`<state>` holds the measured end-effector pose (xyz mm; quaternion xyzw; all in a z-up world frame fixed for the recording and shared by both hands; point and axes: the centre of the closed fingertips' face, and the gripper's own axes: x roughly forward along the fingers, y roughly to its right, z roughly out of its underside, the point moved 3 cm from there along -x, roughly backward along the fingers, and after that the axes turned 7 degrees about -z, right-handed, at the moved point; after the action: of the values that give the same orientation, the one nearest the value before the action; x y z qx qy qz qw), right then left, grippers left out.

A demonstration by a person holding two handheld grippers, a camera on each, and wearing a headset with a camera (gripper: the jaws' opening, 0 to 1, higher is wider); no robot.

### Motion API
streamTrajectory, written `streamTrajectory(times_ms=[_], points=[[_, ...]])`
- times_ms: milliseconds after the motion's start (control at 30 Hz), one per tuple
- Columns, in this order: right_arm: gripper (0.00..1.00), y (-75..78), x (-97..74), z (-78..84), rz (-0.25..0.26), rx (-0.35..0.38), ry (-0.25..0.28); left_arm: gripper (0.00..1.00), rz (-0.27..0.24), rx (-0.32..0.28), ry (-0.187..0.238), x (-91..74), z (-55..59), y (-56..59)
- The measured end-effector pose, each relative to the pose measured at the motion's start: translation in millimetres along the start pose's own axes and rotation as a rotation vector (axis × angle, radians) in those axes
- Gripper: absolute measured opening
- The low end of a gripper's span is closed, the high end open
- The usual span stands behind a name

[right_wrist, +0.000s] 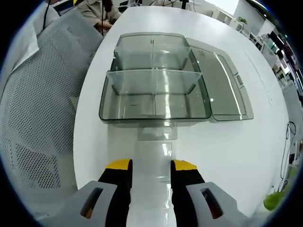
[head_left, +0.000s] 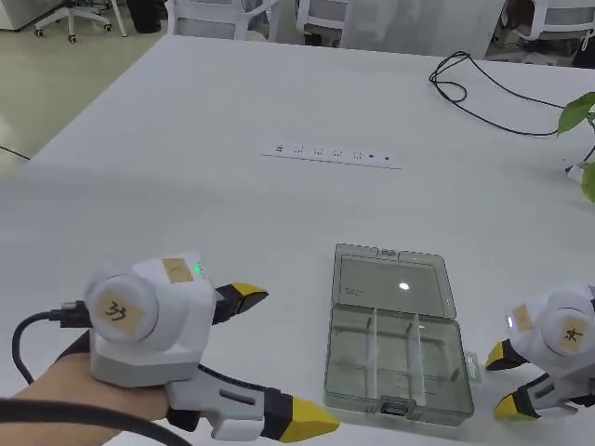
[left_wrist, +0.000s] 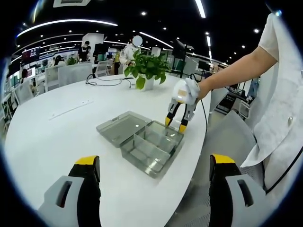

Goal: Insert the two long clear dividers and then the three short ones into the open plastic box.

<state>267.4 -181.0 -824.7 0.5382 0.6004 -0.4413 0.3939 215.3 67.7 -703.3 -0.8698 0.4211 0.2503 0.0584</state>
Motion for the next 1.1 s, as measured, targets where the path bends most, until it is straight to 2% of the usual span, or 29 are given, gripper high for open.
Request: streamTrajectory(times_ms=[167,300,667,900,1100], points=[[0.33,-1.1,-2.0,-1.8,0.002,0.012,0.013,0.98,-0.002,0.003,-0.001,-1.4,-0.6,-0.4],[0.33,0.4,-9.6,-3.4,0.023,0.022,0.026,0.98,-0.002,0.009,-0.003,-1.6,-1.1,-0.4],[0.32,1.8,-44.6,1.1,0.108,0.042,0.048,0.97,0.006,0.012,0.017,1.1,-12.7,-0.3],[0.32,-3.0,-69.6,-5.6,0.162,0.032,0.063,0.95,0.017,-0.033,0.041,6.0,-25.1,2.9],[0.33,-9.3,-88.3,-21.4,0.2,0.009,0.081,0.91,0.028,-0.098,0.065,12.7,-37.9,6.0]])
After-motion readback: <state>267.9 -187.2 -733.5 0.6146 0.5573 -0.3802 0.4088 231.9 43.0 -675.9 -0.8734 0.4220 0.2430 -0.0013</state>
